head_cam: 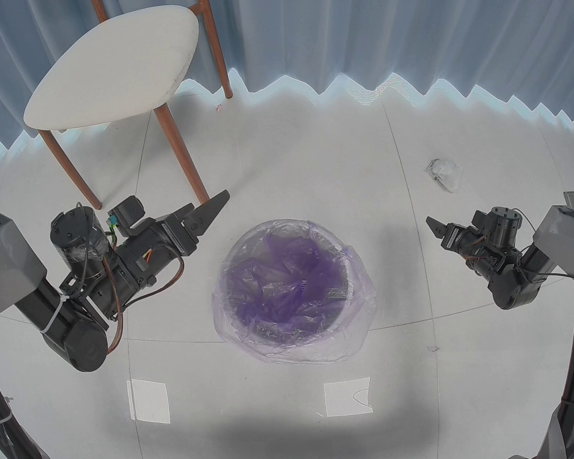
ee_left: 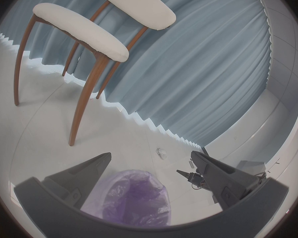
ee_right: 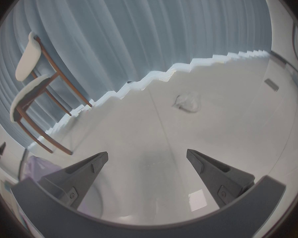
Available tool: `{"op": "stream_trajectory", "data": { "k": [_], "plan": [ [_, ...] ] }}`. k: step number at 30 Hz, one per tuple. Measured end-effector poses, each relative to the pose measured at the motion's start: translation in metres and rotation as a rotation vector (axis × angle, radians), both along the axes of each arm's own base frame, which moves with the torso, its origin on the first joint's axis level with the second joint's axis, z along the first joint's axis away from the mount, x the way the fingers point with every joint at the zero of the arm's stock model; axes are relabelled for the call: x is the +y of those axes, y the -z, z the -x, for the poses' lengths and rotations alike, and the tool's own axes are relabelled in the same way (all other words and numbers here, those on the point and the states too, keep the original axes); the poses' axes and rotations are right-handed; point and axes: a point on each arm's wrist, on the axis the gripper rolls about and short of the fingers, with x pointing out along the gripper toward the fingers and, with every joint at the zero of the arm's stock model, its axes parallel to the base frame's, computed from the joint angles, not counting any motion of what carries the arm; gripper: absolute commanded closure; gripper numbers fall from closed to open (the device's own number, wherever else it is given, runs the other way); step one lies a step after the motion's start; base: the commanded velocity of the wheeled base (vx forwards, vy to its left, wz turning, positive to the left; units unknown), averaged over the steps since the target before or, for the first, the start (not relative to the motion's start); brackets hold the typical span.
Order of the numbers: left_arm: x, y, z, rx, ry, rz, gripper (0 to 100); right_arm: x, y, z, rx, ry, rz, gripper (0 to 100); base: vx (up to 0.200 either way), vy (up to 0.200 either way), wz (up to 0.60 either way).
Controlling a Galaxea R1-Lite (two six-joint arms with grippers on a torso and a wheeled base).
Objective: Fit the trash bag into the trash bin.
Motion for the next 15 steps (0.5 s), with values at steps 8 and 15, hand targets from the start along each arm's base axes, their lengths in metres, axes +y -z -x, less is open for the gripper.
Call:
{"op": "stream_trajectory", "data": {
  "k": [8,15],
  "plan": [
    [0.017,-0.019,-0.006,0.024,-0.057,-0.002,0,-0.021,0.006,-0.022,-0.048,0.088,0.066,0,0.100,0.000,0.00],
    [0.021,-0.042,0.002,-0.035,-0.059,0.018,0,-0.027,0.012,-0.032,-0.054,0.121,0.077,0,0.200,0.000,0.00]
  ]
}}
